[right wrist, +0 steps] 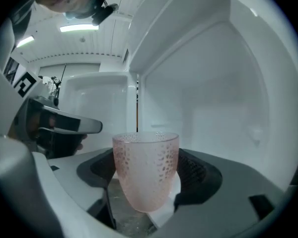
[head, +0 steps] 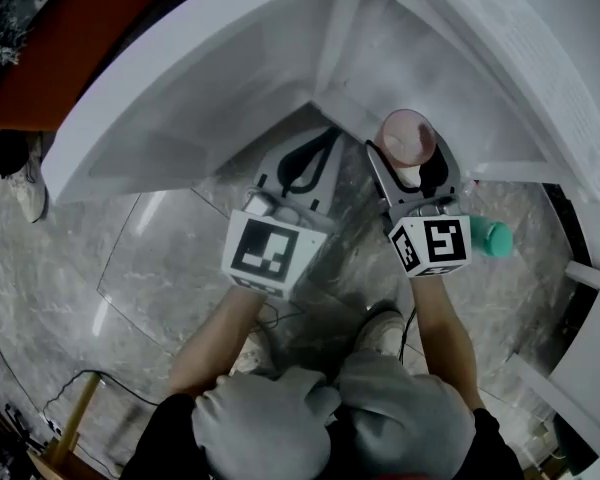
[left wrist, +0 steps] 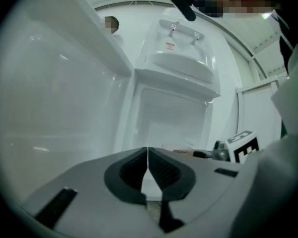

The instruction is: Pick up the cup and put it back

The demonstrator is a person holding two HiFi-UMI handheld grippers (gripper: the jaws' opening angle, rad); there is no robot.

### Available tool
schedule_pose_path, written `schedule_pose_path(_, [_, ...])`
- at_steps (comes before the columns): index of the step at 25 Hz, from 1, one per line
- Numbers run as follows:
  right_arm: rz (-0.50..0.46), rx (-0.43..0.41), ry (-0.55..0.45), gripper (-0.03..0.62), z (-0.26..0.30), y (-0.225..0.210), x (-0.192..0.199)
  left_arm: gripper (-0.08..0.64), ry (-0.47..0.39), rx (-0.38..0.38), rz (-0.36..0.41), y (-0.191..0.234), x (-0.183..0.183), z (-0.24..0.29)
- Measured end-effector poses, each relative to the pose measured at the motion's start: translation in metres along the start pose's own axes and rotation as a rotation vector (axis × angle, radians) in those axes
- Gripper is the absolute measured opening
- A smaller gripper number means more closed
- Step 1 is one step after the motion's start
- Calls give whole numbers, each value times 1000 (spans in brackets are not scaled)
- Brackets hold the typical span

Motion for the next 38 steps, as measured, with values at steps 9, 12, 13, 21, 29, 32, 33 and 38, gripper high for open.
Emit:
schedule_pose_path(9, [7,56,2,380,56,-26,11,14,40,-7,-41,8,5,-4])
schedule_pose_path(12, [8,73,9,380,68,-32,16,14,50,-14,-59,15,9,-4])
schedule_pose_path(13, [6,78,10,380,72,-34,17,14,52,-16,-63,16,11,-4])
schedule_pose_path(21, [-5,123,34,379,85,-52,29,14,71,-10,-80,20,23,0])
schedule_pose_path(29, [-46,110,72,380,81,-53,37,14,74,7,-75,12,23,1])
schedule_pose_path(32, [-27,123,78,403,73,-51,33,14,70,31,-71,9,20,-2])
schedule_pose_path(33, [-20,130,76,403,68,-49,29,14,70,33,-69,10,18,-3])
schedule_pose_path(38, [38,136,31,403,28,-33,5,14,44,-5,-62,20,3,-12])
Point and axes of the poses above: the fingertips, and each gripper's own axes: z forward along the fingers, y to its left, x out of its underside, the point moved 3 cm from there along -z, backward along the fingers, and after that the axes turned 9 degrees about -z, right-handed, at the moved point
